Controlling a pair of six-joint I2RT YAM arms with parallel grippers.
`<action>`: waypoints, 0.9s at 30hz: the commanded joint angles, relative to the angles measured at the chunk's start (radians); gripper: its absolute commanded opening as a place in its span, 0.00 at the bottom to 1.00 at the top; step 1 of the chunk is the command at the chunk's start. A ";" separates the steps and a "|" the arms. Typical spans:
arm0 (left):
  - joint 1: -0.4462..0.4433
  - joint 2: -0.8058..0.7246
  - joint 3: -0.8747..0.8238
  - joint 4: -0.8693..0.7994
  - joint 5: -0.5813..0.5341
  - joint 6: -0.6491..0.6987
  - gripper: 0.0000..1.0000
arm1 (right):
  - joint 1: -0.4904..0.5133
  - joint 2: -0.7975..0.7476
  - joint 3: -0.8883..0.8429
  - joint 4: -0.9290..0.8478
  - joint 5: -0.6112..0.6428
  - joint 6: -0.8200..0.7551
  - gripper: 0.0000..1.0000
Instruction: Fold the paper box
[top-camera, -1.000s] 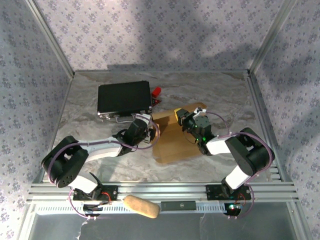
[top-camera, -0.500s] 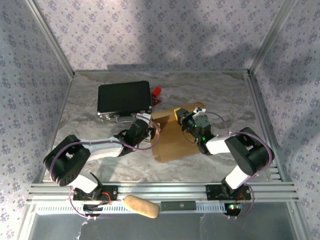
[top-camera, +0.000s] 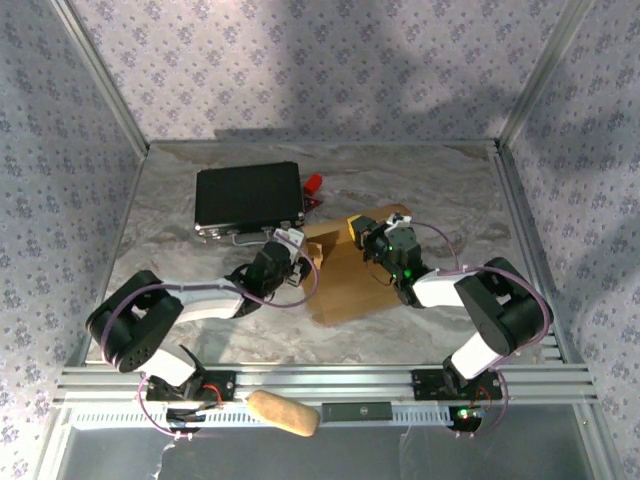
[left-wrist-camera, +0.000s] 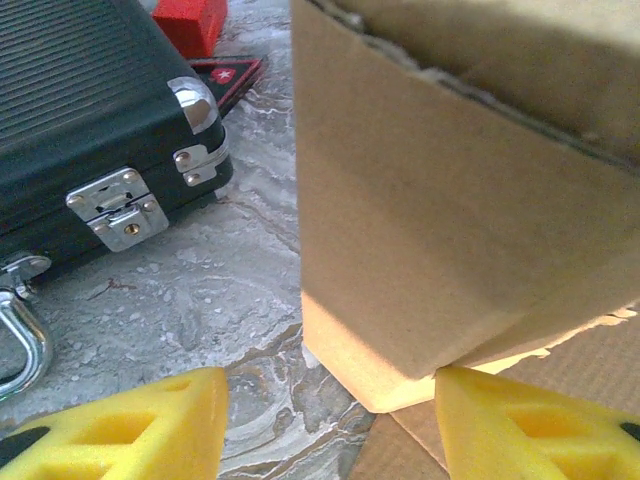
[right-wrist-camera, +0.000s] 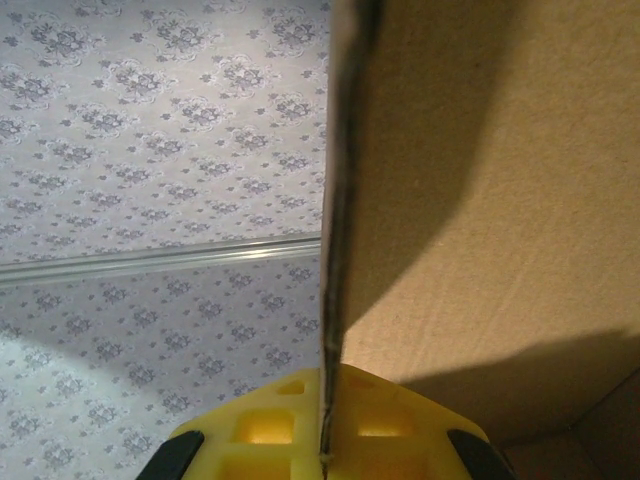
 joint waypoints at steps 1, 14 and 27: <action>0.007 0.015 -0.026 0.262 0.040 0.043 0.58 | 0.012 0.002 -0.006 -0.140 -0.062 0.009 0.00; 0.028 0.114 -0.047 0.427 0.038 -0.003 0.56 | 0.012 -0.014 -0.005 -0.164 -0.059 0.010 0.00; 0.018 0.179 0.001 0.410 -0.001 -0.046 0.30 | 0.020 -0.034 0.012 -0.195 -0.051 0.017 0.00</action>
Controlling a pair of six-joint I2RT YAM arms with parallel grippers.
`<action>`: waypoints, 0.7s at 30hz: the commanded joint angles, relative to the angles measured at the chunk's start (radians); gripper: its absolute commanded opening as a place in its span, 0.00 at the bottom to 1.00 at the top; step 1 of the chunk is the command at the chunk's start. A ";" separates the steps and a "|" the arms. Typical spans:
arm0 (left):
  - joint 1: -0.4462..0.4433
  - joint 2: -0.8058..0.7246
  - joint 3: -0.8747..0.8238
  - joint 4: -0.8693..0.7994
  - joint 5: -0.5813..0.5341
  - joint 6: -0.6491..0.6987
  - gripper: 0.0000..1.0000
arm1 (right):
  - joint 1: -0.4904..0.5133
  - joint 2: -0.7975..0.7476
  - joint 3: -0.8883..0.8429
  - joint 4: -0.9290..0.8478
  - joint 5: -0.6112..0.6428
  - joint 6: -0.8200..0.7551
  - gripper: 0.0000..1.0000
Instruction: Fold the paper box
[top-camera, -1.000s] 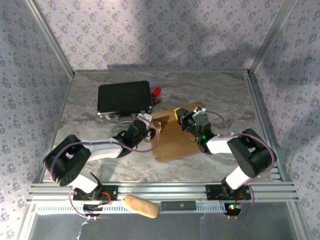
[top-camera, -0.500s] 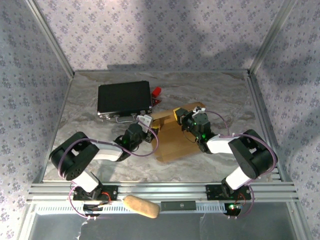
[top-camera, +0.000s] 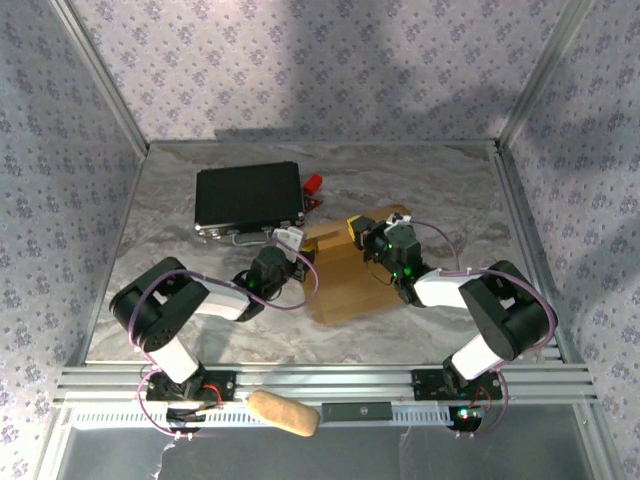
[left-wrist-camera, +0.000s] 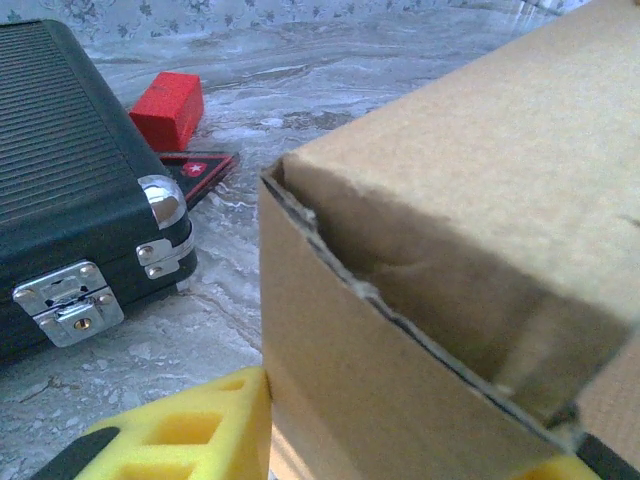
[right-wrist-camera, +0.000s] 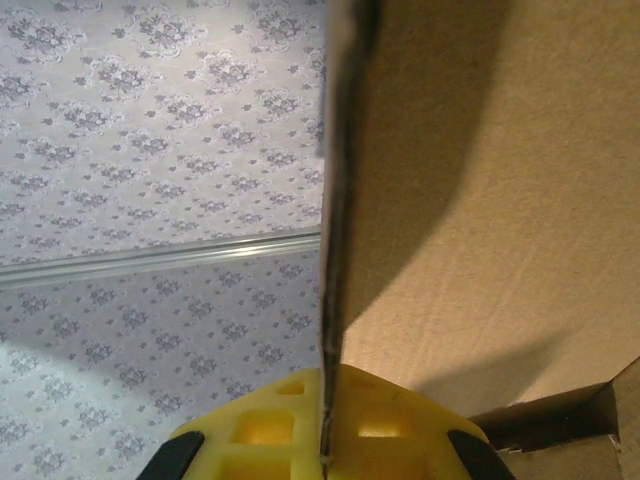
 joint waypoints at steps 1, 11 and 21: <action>-0.004 0.027 0.048 0.019 -0.040 -0.026 0.28 | 0.023 -0.002 -0.001 -0.120 -0.044 0.010 0.00; -0.031 0.039 0.114 -0.075 -0.152 -0.087 0.27 | 0.075 0.000 -0.015 -0.114 0.036 -0.050 0.00; -0.037 0.052 0.146 -0.110 -0.174 -0.099 0.29 | 0.119 0.088 -0.071 0.106 0.106 -0.133 0.00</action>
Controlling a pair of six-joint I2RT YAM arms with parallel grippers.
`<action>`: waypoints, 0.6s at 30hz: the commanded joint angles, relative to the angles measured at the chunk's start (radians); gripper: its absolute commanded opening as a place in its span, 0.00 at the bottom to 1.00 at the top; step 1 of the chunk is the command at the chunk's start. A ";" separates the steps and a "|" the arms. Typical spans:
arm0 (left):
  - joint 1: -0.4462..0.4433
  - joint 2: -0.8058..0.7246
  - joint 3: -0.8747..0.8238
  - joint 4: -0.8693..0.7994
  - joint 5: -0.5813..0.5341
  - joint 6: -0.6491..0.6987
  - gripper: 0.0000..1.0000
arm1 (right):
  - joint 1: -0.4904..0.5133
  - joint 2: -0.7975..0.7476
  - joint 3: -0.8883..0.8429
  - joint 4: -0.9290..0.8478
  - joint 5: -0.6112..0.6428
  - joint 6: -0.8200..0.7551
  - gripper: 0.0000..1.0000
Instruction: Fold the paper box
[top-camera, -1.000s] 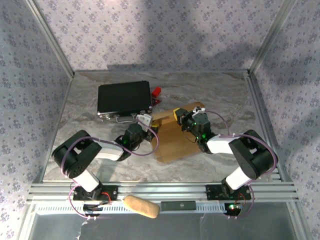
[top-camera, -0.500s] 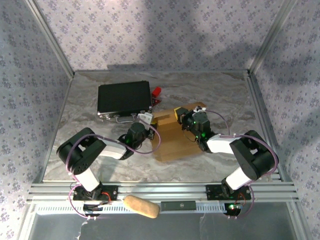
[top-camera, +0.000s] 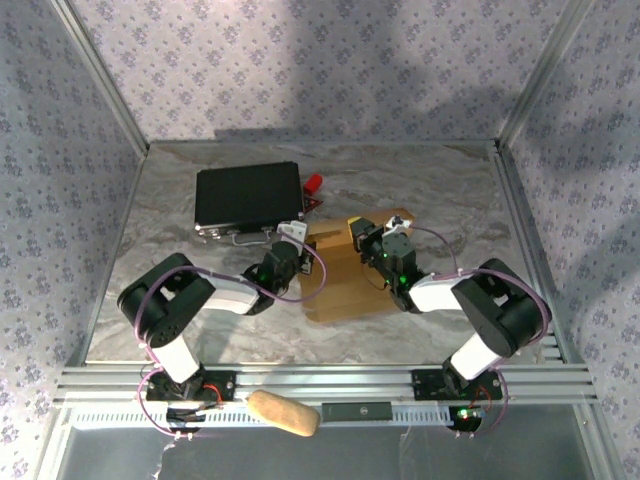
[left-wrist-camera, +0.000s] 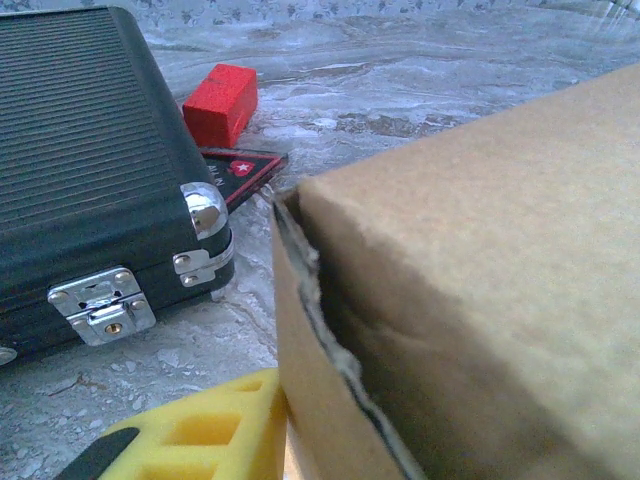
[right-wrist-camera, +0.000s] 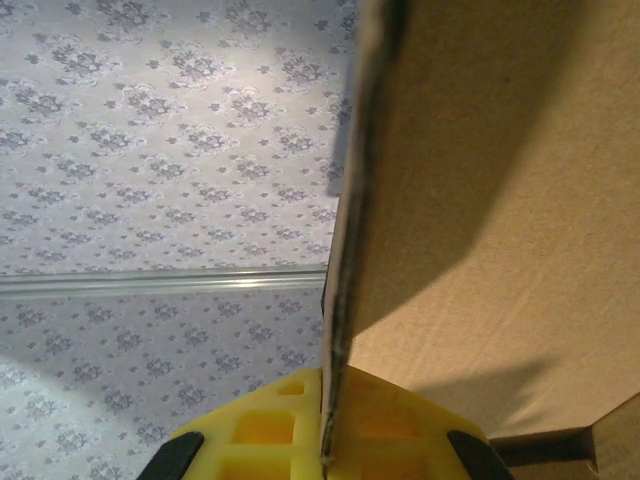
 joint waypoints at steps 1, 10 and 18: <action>-0.002 0.013 0.046 0.006 -0.014 -0.025 0.29 | 0.051 0.058 -0.032 -0.022 -0.065 -0.072 0.00; -0.003 0.008 0.053 -0.012 -0.016 -0.022 0.30 | 0.063 0.098 -0.065 0.028 -0.022 -0.173 0.00; -0.002 0.012 0.062 -0.032 -0.024 -0.026 0.23 | 0.067 0.103 -0.067 0.001 -0.011 -0.240 0.00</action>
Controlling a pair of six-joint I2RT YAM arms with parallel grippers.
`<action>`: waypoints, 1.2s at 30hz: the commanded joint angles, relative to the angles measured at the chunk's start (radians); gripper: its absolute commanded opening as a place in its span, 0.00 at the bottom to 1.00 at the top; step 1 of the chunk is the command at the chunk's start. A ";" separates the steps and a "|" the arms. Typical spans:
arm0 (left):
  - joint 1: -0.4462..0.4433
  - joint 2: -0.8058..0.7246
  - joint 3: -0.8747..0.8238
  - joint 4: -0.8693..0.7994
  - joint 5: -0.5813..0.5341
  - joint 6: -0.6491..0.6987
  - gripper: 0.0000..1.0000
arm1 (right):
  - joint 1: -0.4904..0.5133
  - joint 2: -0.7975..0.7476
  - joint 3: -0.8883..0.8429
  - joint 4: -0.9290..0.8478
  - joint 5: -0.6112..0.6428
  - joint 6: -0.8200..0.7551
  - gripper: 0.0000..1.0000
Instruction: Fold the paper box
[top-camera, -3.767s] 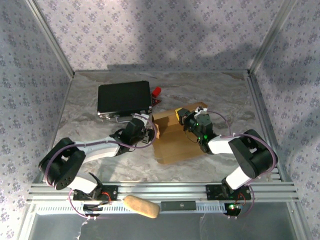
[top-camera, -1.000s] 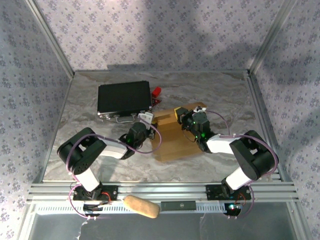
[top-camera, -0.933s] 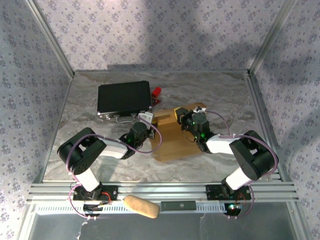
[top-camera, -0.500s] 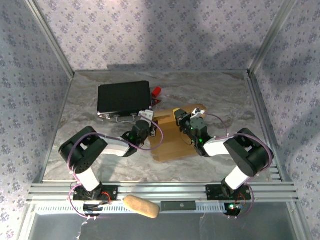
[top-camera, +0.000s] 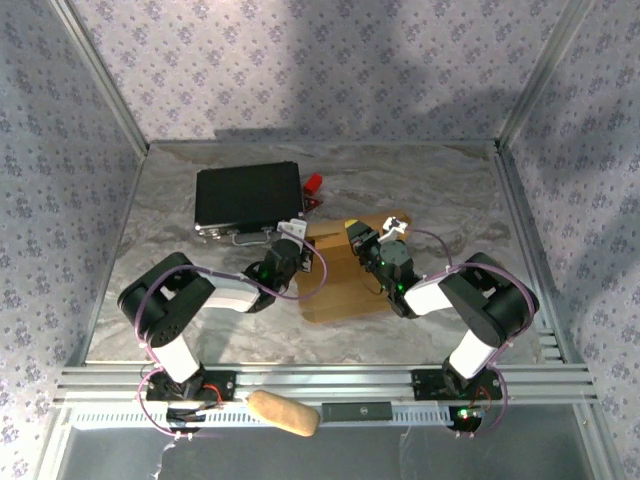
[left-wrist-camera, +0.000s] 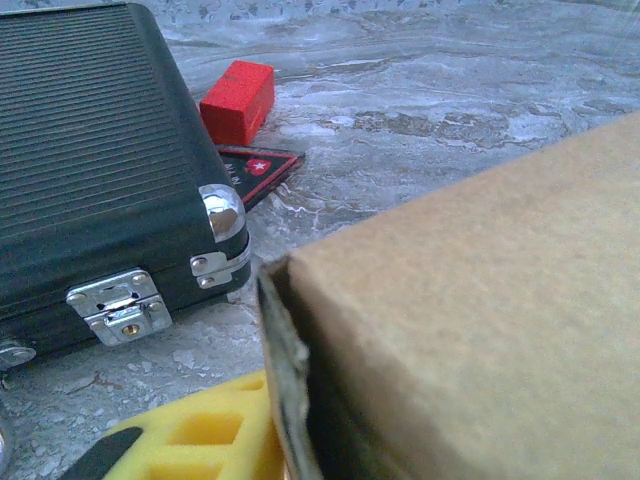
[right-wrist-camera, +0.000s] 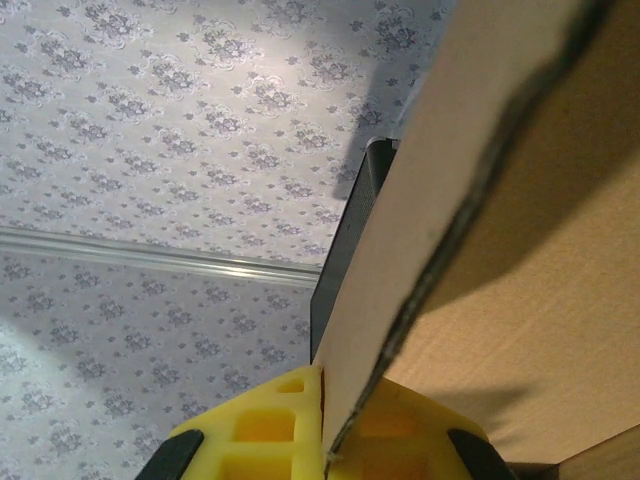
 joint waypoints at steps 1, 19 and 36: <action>-0.003 0.012 0.044 0.003 -0.007 -0.019 0.18 | 0.034 0.036 -0.039 -0.145 -0.056 -0.082 0.01; 0.038 -0.212 0.229 -0.553 -0.097 -0.102 0.00 | -0.012 -0.680 0.200 -1.132 -0.001 -0.249 0.53; 0.190 -0.483 0.473 -1.380 0.151 -0.163 0.00 | -0.219 -0.524 0.794 -1.721 -0.242 -0.514 0.43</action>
